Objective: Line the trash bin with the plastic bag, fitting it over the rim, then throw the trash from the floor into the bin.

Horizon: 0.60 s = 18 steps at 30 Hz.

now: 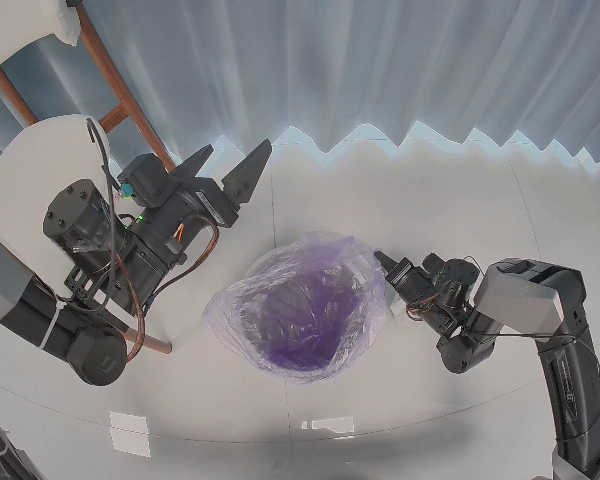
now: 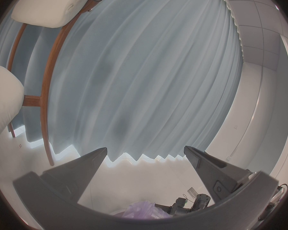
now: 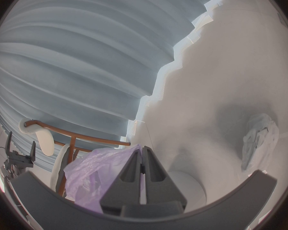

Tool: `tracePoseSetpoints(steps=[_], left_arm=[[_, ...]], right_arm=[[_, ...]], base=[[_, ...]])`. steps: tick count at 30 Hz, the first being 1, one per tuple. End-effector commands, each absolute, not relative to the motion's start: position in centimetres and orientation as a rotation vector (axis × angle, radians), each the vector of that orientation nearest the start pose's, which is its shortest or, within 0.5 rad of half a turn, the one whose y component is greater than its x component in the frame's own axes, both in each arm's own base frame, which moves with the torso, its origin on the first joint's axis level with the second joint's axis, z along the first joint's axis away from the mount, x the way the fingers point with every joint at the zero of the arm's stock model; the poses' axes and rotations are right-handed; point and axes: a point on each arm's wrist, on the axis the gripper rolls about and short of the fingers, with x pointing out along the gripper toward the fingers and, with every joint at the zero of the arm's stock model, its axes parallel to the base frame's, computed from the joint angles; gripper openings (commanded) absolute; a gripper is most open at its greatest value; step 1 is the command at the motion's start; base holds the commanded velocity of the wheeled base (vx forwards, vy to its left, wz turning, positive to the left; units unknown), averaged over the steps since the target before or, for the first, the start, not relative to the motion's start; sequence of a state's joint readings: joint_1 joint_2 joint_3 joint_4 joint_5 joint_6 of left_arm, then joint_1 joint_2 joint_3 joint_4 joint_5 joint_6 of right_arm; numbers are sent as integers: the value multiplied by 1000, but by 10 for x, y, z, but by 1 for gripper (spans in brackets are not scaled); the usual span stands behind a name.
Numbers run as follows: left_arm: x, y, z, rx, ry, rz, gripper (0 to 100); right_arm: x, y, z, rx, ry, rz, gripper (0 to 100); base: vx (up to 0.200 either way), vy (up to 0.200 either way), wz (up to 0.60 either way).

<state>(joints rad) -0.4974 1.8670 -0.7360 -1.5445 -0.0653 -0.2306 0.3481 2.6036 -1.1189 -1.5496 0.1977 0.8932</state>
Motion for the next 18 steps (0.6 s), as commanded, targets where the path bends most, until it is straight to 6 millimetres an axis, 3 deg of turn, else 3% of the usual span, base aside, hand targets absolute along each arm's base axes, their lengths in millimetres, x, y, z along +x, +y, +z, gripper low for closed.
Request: tracePoseSetpoints(steps=[1,8,16,17,18], left_arm=[[286,-157,198,-310,-330,-601,100],[291,-160,187,-303,-296,-597,100],[282,-164,173,-291,-230,-649,100],[283,-164,172,-290,-228,-650,100],[283,-164,172,-290,-226,-655,100]], right_arm=[[424,156,-28,871,210,518,0],[427,155,-32,871,209,515,0],[427,155,-29,873,202,518,0],[427,155,-26,874,193,518,100],[425,155,-21,877,179,521,100]], base=[[0,0,0],[0,0,0],[0,0,0],[0,0,0],[0,0,0]])
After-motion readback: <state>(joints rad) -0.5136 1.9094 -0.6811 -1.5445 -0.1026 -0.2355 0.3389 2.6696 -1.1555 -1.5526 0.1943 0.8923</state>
